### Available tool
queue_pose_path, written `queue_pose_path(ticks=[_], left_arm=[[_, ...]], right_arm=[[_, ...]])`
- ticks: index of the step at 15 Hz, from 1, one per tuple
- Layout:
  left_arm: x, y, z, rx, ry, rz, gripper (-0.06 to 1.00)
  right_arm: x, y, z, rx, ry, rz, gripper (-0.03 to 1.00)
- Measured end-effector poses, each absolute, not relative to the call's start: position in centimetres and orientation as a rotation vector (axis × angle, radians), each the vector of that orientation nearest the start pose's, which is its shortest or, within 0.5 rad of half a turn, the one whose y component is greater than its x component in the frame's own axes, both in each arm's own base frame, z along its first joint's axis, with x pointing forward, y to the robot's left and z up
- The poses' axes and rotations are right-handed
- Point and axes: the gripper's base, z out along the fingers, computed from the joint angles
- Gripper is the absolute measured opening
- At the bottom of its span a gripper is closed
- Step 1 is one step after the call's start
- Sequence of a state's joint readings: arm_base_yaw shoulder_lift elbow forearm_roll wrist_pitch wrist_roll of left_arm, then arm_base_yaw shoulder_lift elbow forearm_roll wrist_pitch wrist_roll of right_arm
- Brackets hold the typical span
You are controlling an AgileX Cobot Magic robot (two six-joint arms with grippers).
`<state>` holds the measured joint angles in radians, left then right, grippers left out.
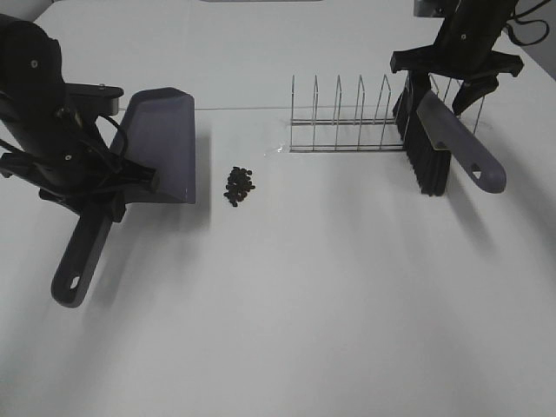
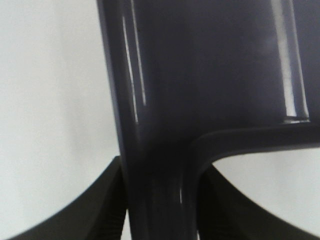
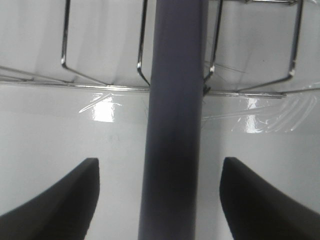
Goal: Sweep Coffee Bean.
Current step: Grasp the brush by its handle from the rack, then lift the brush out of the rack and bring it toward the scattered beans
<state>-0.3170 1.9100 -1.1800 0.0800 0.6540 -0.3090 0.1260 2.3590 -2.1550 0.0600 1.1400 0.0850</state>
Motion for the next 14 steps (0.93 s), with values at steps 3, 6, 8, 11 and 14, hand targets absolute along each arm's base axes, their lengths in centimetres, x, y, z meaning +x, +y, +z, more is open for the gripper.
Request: queue_pose_path(ticks=[3,6,8,11,14], left_arm=[[35.2,-11.1,15.6,0.093,2.862,-0.043,0.38],[35.2,-11.1,15.6,0.093,2.862,-0.043,0.38],[35.2,-11.1,15.6,0.096,2.862,-0.043,0.38],[35.2,-11.1,15.6,0.096,2.862,-0.043,0.38],[35.2,-11.1,15.6,0.097,2.862,-0.043,0.38]], right_arm=[[50.9,6.9,17.1,-0.034,2.856,0.116,0.59],[51.2,6.6,16.0,-0.048,2.867,0.064,0.34],[51.0,6.6,15.9,-0.044,2.884,0.063,0.34],[50.8,6.6,15.9,-0.045,2.909,0.059,0.34],[50.4,6.5,18.3,-0.045,2.875,0.064,0.34]])
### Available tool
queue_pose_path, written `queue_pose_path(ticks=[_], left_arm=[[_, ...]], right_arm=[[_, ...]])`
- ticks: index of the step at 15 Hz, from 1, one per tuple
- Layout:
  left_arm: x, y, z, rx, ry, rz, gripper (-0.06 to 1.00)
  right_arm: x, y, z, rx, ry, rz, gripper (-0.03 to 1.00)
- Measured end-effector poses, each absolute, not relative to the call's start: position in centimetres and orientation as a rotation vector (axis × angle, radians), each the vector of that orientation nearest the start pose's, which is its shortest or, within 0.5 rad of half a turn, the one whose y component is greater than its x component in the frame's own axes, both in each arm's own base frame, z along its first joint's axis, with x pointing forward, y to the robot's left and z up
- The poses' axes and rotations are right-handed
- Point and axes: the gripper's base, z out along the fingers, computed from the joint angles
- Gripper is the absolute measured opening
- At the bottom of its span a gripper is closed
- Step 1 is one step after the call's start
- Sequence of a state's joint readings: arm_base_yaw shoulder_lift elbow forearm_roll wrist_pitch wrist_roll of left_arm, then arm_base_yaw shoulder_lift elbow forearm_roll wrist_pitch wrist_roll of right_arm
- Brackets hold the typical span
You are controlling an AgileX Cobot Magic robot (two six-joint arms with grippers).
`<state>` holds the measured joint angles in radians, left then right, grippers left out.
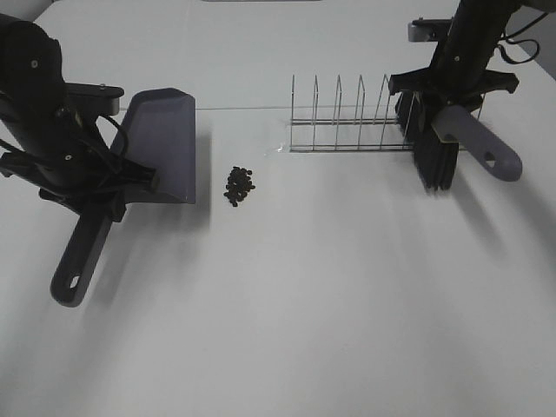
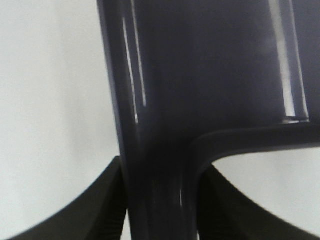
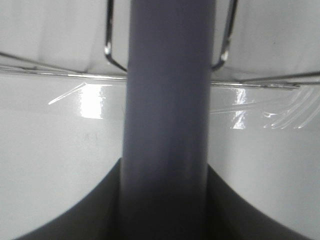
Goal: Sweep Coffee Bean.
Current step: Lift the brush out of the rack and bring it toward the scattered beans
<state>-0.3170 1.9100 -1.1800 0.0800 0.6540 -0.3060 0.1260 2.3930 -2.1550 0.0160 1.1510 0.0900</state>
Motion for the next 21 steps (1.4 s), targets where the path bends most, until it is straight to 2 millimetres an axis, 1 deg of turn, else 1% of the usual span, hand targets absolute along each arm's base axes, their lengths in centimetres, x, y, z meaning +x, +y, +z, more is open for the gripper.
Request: queue_pose_path(ticks=[2,3,4,5,8,12,13,14,16,18,19,20,21], left_arm=[[35.2,-11.1,15.6,0.098,2.860,-0.042,0.38],[35.2,-11.1,15.6,0.098,2.860,-0.042,0.38],[35.2,-11.1,15.6,0.098,2.860,-0.042,0.38],[35.2,-11.1,15.6,0.098,2.860,-0.042,0.38],[35.2,-11.1,15.6,0.098,2.860,-0.042,0.38],[35.2,-11.1,15.6,0.098,2.861,-0.042,0.38],[35.1,-11.1,15.6,0.098,2.867,-0.039,0.38],[35.1,-11.1,15.6,0.098,2.868,-0.038,0.38],[35.1,-11.0,15.6,0.098,2.870,-0.037,0.38],[35.1,-11.0,15.0,0.099,2.890,-0.029,0.38],[35.1,-11.0,14.2,0.100,2.915,-0.018,0.38],[35.1,-11.0,13.4,0.102,2.939,-0.008,0.38],[35.1,-11.0,13.0,0.103,2.950,-0.003,0.38]], right_arm=[[49.9,6.4,21.6,-0.045,2.815,0.071,0.34],[49.7,6.4,22.6,-0.046,2.798,0.071,0.34],[49.3,6.3,24.3,-0.043,2.774,0.072,0.34],[48.9,6.3,25.5,-0.029,2.762,0.075,0.34],[47.7,6.1,28.3,-0.020,2.735,0.081,0.34],[46.7,6.2,30.7,-0.017,2.695,0.112,0.34],[45.6,6.4,30.9,-0.016,2.716,0.142,0.34],[45.3,6.4,30.9,-0.021,2.724,0.138,0.34],[43.4,7.8,30.3,-0.073,2.775,0.135,0.34],[41.7,10.9,29.0,-0.191,2.834,0.117,0.34],[40.8,12.6,27.9,-0.266,2.864,0.080,0.34],[39.9,14.0,26.8,-0.309,2.895,0.027,0.34],[39.5,14.7,26.3,-0.333,2.904,-0.007,0.34]])
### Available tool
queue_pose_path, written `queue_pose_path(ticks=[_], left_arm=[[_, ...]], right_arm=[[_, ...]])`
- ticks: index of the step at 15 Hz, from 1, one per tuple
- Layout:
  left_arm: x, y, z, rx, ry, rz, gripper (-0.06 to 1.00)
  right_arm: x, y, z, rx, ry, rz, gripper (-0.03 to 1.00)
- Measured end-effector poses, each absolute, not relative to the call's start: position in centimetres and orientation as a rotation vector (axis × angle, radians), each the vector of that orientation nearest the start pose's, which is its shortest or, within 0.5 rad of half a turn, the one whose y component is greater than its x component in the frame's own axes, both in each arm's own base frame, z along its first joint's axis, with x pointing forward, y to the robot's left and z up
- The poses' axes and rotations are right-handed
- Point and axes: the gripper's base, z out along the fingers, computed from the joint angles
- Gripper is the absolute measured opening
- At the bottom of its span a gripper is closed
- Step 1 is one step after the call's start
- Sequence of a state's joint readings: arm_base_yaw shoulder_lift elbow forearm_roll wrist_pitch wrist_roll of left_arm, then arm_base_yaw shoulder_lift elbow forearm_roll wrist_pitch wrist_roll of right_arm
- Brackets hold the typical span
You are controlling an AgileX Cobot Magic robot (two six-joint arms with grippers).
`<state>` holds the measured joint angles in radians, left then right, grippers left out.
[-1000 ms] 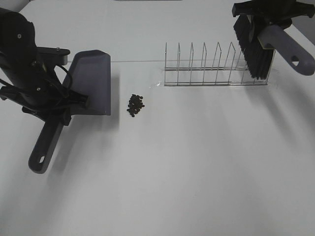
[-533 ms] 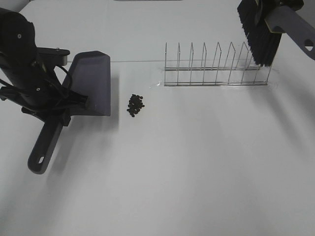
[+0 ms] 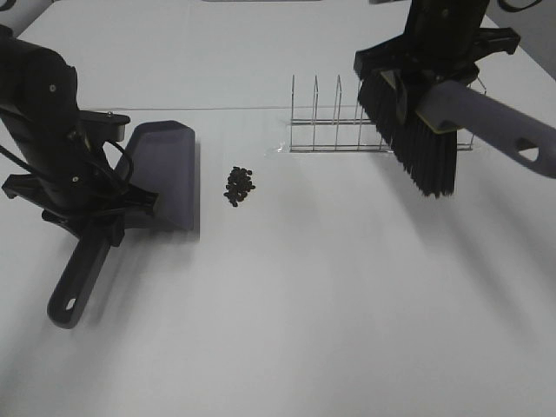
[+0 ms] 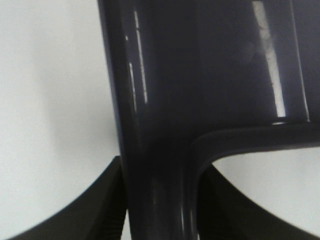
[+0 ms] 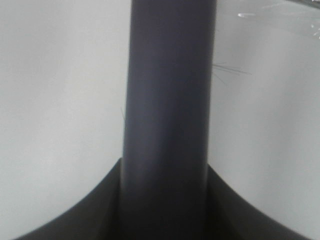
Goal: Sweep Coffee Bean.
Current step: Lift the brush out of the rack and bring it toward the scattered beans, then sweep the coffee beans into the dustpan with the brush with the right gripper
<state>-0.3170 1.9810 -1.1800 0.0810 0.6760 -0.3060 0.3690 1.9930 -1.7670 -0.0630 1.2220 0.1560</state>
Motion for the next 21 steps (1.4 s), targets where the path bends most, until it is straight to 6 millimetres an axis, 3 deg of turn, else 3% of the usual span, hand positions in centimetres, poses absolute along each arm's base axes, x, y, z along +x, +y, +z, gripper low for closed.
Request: queue_pose_path(ticks=[3,7,11,21], left_arm=[[35.1,-11.0,11.9,0.105,2.979,0.010,0.38],[35.2,-11.2,10.1,0.114,3.012,0.022,0.38],[34.9,-12.7,10.1,0.173,2.990,0.008,0.38],[35.2,-13.1,9.5,0.180,2.966,-0.008,0.38]], right_arm=[[38.1,17.4,23.9,-0.395,2.870,-0.185,0.34],[37.9,20.9,20.0,-0.529,2.844,-0.221,0.34],[38.3,21.2,17.0,-0.679,2.874,-0.292,0.34],[40.5,22.8,15.3,-0.698,2.883,-0.267,0.34]])
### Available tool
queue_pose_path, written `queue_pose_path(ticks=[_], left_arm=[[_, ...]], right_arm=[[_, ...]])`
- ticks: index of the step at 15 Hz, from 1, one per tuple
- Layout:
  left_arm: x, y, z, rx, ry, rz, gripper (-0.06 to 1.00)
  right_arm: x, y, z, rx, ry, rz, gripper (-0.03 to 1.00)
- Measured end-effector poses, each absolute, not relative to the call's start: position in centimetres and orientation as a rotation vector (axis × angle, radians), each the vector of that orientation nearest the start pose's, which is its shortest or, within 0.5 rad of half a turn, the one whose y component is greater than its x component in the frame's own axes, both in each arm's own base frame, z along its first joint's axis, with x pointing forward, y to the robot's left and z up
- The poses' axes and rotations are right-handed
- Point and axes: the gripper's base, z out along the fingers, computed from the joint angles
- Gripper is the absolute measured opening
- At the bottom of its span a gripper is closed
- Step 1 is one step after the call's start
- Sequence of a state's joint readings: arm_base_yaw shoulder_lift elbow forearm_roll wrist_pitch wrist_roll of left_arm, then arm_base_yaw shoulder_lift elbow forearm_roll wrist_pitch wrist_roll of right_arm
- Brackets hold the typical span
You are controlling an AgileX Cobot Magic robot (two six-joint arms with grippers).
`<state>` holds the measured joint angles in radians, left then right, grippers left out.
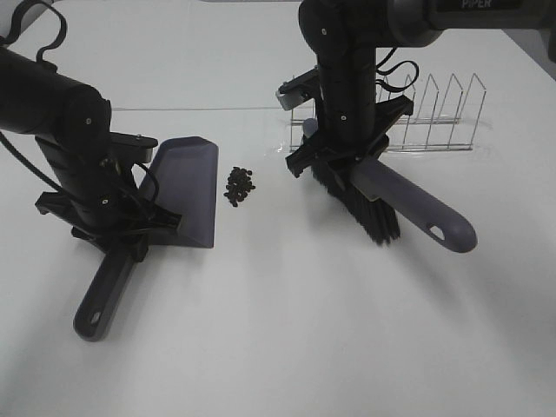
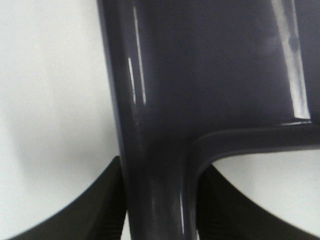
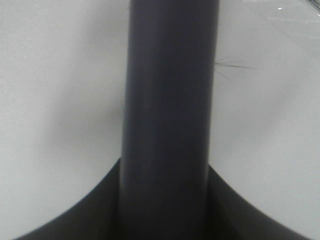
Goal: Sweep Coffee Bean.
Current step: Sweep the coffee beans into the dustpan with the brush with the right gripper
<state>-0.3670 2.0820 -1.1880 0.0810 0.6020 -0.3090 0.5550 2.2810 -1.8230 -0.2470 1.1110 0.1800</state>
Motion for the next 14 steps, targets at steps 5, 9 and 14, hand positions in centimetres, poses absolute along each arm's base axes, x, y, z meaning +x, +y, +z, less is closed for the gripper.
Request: queue_pose_path(ticks=[5,9,14], left_arm=[[35.3,-13.1,9.3,0.180,2.979,-0.001,0.38],[35.3,-13.1,9.3,0.180,2.980,0.000,0.38],[35.3,-13.1,9.3,0.180,2.980,0.000,0.38]], right_arm=[[40.9,26.1,14.0,-0.857,2.862,-0.251,0.34],[40.9,28.5,13.2,-0.926,2.840,-0.198,0.34],[40.4,31.8,14.1,-0.961,2.774,0.072,0.34]])
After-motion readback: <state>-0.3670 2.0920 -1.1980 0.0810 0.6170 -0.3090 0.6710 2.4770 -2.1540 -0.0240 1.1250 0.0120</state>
